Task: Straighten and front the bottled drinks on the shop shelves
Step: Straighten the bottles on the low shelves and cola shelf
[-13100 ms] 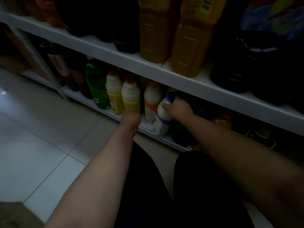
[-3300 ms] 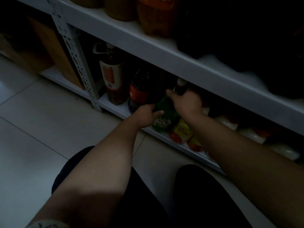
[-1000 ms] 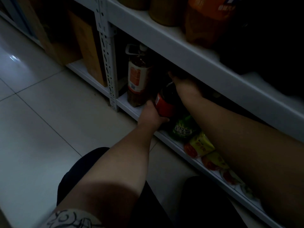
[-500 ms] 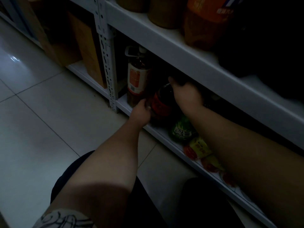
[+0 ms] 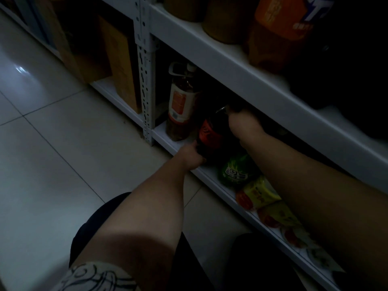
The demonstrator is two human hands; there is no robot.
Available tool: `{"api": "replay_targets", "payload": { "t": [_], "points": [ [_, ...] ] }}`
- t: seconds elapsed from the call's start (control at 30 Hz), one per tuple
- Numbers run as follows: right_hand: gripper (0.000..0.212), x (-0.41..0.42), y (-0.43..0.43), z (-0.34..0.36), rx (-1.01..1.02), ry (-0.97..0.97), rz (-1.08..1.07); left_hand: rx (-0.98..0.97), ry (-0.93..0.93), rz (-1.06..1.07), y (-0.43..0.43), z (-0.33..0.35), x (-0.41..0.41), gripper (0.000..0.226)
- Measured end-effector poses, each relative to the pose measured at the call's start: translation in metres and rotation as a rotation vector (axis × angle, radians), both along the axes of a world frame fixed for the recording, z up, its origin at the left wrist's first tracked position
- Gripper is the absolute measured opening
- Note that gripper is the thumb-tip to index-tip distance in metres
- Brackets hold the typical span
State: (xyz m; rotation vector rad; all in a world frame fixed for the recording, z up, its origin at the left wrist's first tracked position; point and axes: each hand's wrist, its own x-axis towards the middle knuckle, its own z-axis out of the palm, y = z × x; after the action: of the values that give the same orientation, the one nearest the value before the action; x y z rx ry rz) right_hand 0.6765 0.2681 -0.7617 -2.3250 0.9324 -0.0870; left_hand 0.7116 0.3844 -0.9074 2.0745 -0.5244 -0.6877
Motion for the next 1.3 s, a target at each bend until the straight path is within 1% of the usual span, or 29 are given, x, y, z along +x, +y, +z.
{"api": "replay_targets", "payload": {
  "t": [0.03, 0.07, 0.13, 0.2, 0.23, 0.3, 0.37, 0.4, 0.43, 0.5, 0.57, 0.63, 0.7, 0.77, 0.83, 0.9, 0.97, 1.0, 1.07, 1.17, 1.27, 1.3],
  "points": [
    [0.048, 0.000, 0.001, 0.000, -0.061, 0.022, 0.021, 0.017, -0.008, -0.042, 0.001, 0.001, 0.000, 0.065],
    [0.049, -0.002, 0.002, -0.001, -0.080, -0.005, 0.017, 0.027, -0.009, -0.068, 0.001, 0.002, 0.000, 0.062],
    [0.050, -0.007, 0.005, 0.000, 0.070, -0.143, -0.094, 0.054, -0.004, -0.093, -0.001, 0.003, -0.001, 0.062],
    [0.052, -0.018, 0.013, -0.004, 0.048, -0.229, -0.140, 0.120, 0.003, -0.070, -0.003, 0.005, -0.004, 0.057],
    [0.053, -0.027, 0.021, -0.007, -0.025, -0.281, -0.151, 0.174, -0.023, -0.044, -0.003, 0.009, -0.006, 0.054],
    [0.052, -0.045, 0.039, -0.011, -0.197, -0.370, -0.084, 0.294, -0.082, 0.048, 0.001, 0.017, -0.007, 0.052],
    [0.044, -0.055, 0.049, -0.012, -0.195, -0.439, 0.071, 0.299, -0.149, 0.090, 0.006, 0.032, -0.003, 0.047],
    [0.039, -0.055, 0.051, -0.010, -0.162, -0.434, 0.151, 0.288, -0.147, 0.091, 0.009, 0.040, 0.000, 0.045],
    [0.034, -0.052, 0.050, -0.008, -0.122, -0.415, 0.214, 0.318, -0.141, 0.090, 0.015, 0.048, 0.003, 0.042],
    [0.032, -0.037, 0.047, 0.000, -0.064, -0.371, 0.291, 0.408, -0.127, 0.113, 0.033, 0.057, 0.009, 0.038],
    [0.034, -0.018, 0.046, 0.006, 0.010, -0.343, 0.281, 0.461, -0.148, 0.136, 0.054, 0.062, 0.018, 0.041],
    [0.036, 0.000, 0.046, 0.009, 0.109, -0.359, 0.251, 0.462, -0.169, 0.221, 0.072, 0.072, 0.037, 0.045],
    [0.038, 0.011, 0.049, 0.008, 0.190, -0.392, 0.229, 0.422, -0.169, 0.310, 0.076, 0.085, 0.063, 0.045],
    [0.039, 0.012, 0.052, 0.000, 0.200, -0.406, 0.225, 0.334, -0.202, 0.368, 0.069, 0.100, 0.083, 0.049],
    [0.037, 0.004, 0.053, -0.011, 0.188, -0.405, 0.207, 0.153, -0.270, 0.381, 0.055, 0.113, 0.092, 0.054],
    [0.034, -0.006, 0.055, -0.025, 0.180, -0.403, 0.197, 0.010, -0.278, 0.382, 0.037, 0.121, 0.100, 0.066],
    [0.030, -0.016, 0.057, -0.039, 0.156, -0.375, 0.199, 0.000, -0.263, 0.362, 0.018, 0.123, 0.107, 0.076],
    [0.029, -0.020, 0.059, -0.046, 0.150, -0.345, 0.201, 0.040, -0.293, 0.332, 0.009, 0.121, 0.110, 0.074],
    [0.028, -0.026, 0.063, -0.057, 0.158, -0.278, 0.199, 0.182, -0.424, 0.260, -0.005, 0.114, 0.112, 0.072],
    [0.027, -0.033, 0.066, -0.068, 0.163, -0.217, 0.196, 0.302, -0.462, 0.255, -0.008, 0.106, 0.122, 0.079],
    [0.025, -0.033, 0.067, -0.072, 0.192, -0.213, 0.175, 0.312, -0.610, 0.066, 0.004, 0.108, 0.144, 0.057],
    [0.025, -0.031, 0.069, -0.074, 0.207, -0.197, 0.165, 0.283, -0.603, 0.012, 0.011, 0.110, 0.153, 0.056]
  ]
}}
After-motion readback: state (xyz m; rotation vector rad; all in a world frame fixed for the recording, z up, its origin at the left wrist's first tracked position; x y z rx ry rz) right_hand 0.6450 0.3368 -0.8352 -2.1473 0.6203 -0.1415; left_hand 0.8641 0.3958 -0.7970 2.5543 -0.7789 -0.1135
